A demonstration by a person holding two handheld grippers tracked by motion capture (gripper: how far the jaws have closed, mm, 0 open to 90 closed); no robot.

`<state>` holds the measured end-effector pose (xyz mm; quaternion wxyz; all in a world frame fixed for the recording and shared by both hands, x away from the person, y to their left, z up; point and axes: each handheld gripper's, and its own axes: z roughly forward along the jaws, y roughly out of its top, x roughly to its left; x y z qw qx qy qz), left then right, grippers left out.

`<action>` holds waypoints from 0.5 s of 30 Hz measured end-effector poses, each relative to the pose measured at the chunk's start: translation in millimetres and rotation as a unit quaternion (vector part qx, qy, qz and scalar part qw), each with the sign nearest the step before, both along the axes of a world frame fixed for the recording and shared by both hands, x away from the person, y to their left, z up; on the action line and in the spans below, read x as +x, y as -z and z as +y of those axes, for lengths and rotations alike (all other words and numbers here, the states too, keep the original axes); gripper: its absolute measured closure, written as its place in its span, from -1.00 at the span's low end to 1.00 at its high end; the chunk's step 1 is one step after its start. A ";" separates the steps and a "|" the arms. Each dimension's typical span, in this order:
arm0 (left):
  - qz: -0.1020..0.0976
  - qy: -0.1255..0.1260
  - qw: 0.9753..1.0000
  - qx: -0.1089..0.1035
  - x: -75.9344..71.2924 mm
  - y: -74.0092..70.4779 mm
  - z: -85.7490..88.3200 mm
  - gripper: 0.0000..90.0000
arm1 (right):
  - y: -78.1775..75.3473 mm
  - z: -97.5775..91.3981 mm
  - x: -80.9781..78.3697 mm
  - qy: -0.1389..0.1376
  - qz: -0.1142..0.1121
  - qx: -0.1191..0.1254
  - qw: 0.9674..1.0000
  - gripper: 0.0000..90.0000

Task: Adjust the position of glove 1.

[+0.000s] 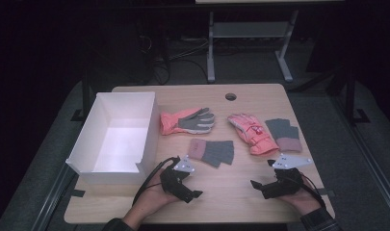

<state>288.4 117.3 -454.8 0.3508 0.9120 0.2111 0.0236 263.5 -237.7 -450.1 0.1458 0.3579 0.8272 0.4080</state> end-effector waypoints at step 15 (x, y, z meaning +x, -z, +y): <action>-0.013 -0.005 1.000 0.009 8.5 -7.4 -2.6 -0.48 | 2.0 5.9 0.5 -0.009 0.017 -0.008 1.000 -0.97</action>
